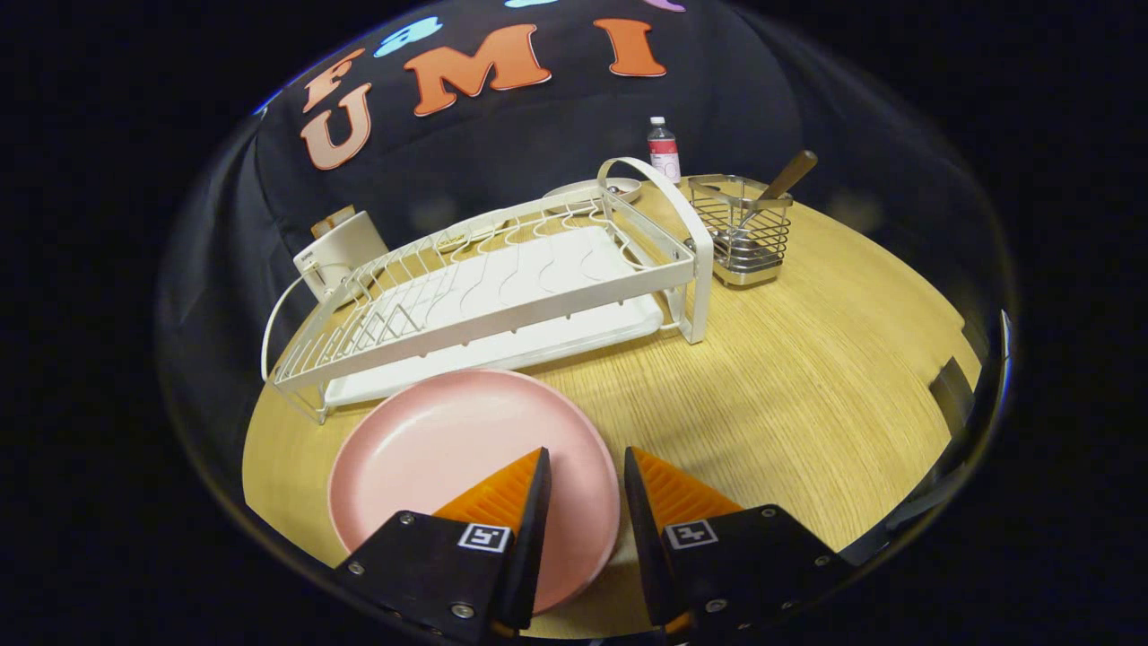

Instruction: Take the plate from the dish rack, then take the spoon from the basket and place it into the plate.

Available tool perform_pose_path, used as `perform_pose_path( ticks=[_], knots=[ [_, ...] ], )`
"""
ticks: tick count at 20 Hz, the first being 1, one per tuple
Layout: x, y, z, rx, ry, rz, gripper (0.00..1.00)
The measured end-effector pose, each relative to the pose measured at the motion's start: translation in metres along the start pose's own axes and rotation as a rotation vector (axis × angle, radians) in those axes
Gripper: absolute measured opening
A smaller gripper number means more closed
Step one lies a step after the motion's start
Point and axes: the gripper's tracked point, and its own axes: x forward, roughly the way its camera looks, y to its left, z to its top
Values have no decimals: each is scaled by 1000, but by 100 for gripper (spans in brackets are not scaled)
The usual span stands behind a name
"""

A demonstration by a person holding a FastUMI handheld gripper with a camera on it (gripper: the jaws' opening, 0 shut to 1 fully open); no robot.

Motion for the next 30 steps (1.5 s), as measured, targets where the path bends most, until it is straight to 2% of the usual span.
perform_pose_path(
  ticks=[4, 7, 9, 12, 18, 20, 22, 24, 27, 29, 30],
  knots=[
    [-8, -45, 50, -7, -100, -68, 62],
    [-11, -92, 97, -12, -197, -135, 85],
    [-10, -117, 121, 5, -233, -158, 91],
    [-3, -145, 151, 20, -274, -170, 98],
    [21, -158, 190, 15, -318, -125, 97],
    [30, -156, 197, 0, -320, -108, 95],
    [36, -151, 203, -21, -321, -87, 87],
    [40, -149, 208, -44, -328, -84, 74],
    [44, -145, 212, -78, -329, -86, 41],
    [44, -138, 211, -73, -306, -75, 16],
    [41, -137, 215, -91, -316, -81, 14]
  ],
)
